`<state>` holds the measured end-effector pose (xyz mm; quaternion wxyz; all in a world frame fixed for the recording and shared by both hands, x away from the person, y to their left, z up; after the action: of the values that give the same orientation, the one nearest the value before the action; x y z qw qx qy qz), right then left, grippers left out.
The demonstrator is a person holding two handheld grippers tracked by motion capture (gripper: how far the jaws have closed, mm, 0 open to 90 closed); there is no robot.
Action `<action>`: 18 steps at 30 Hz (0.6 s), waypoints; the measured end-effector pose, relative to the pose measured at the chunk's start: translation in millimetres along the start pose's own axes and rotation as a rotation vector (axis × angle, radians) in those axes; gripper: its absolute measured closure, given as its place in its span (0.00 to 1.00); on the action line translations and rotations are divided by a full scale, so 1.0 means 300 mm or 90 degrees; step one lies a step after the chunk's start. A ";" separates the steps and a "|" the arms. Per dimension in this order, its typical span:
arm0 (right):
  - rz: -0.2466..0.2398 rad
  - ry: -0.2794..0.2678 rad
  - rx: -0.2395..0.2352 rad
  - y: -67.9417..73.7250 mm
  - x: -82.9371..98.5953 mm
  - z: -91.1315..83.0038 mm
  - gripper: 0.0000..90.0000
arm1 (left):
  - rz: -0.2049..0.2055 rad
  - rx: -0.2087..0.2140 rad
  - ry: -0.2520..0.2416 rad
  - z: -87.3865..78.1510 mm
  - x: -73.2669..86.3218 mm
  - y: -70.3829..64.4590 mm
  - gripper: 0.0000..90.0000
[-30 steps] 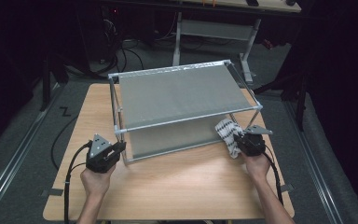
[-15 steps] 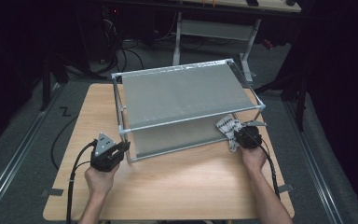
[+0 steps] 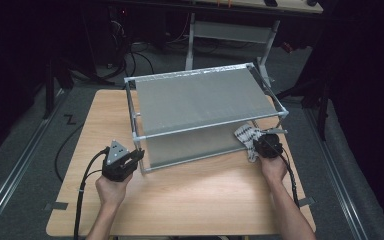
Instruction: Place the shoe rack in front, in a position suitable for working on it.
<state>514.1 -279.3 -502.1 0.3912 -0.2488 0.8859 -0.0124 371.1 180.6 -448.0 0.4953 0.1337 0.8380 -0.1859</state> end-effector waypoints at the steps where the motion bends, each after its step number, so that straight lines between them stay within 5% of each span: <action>1: -0.003 0.002 0.000 -0.001 0.000 0.000 0.91 | -0.001 0.003 -0.001 0.004 -0.002 -0.003 0.90; 18: -0.032 0.001 -0.016 0.056 -0.020 0.002 0.91 | 0.003 0.013 0.000 0.022 -0.005 -0.019 0.90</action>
<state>510.8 -261.8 -502.2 0.3868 -0.2759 0.8799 -0.0111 374.7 172.6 -448.6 0.4943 0.1408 0.8357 -0.1936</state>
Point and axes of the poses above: each handheld gripper's, and its own axes: z roughly forward along the jaws, x roughly out of its underside, y roughly to its left, the point moved 3 cm from there along z, roughly forward along the jaws, and after that the axes turned 10 degrees about -z, right-handed, at the moved point
